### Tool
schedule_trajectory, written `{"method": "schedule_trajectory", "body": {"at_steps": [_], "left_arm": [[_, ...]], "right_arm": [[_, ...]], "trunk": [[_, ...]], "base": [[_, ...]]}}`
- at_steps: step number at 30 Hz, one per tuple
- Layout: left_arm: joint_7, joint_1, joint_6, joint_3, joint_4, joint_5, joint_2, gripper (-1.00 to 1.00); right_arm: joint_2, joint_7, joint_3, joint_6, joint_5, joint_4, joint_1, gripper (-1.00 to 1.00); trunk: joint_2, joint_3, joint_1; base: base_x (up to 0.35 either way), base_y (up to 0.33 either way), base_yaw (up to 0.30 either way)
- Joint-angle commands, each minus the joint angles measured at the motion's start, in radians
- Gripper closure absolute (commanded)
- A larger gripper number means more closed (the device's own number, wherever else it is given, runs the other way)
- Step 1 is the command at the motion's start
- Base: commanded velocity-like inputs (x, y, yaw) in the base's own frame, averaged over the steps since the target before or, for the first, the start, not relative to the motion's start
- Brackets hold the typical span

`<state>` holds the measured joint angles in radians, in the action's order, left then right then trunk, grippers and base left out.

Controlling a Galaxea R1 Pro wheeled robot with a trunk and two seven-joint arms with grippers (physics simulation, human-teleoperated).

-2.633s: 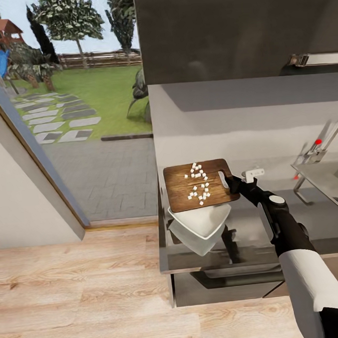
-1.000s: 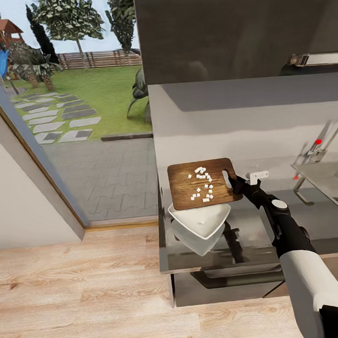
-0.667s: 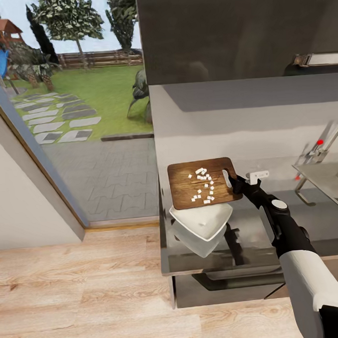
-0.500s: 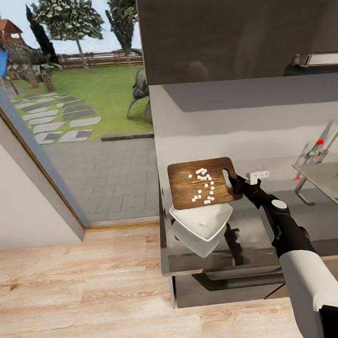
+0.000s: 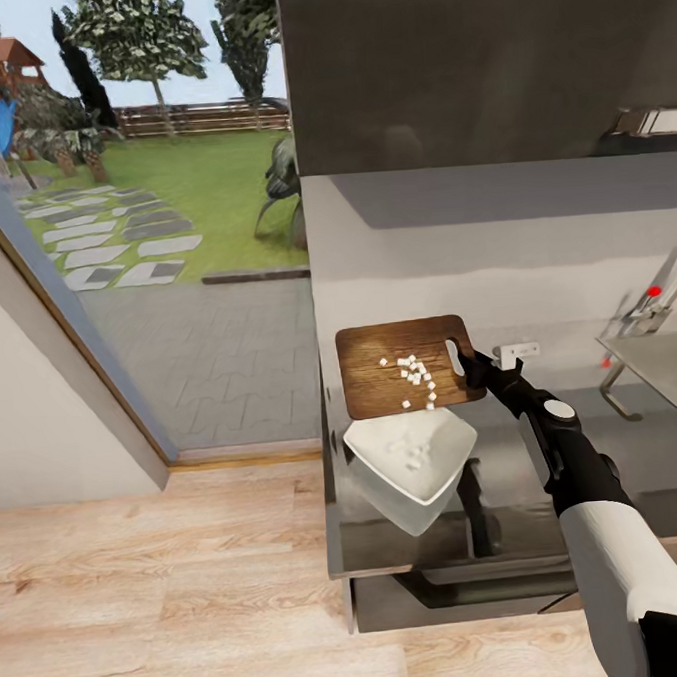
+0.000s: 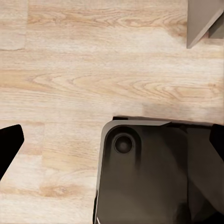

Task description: In the kitchen, take the Vidalia onion out of the sink, dice it on the chopping board with the paring knife, put the diced onion into the bowl on the countertop, then place both the paring knife and the chopping board into the sink.

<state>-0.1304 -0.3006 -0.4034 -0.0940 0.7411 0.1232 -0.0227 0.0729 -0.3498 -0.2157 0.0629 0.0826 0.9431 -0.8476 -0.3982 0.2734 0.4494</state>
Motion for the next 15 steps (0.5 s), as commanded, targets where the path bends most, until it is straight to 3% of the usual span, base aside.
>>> {"method": "schedule_trajectory", "body": {"at_steps": [1, 15], "left_arm": [[-0.008, 0.0, -0.002, -0.008, 0.001, 0.01, -0.002, -1.0], [-0.008, 0.0, -0.003, -0.009, 0.001, 0.01, -0.002, -1.0]], "right_arm": [[-0.001, -0.008, -0.004, 0.005, 0.008, 0.002, -0.001, 1.0], [-0.001, -0.008, -0.004, 0.005, 0.008, 0.002, -0.001, 1.0]], "trunk": [[-0.002, 0.002, 0.001], [-0.002, 0.002, 0.001]], "base": [[0.015, 0.002, 0.0], [0.002, 0.0, 0.0]]}}
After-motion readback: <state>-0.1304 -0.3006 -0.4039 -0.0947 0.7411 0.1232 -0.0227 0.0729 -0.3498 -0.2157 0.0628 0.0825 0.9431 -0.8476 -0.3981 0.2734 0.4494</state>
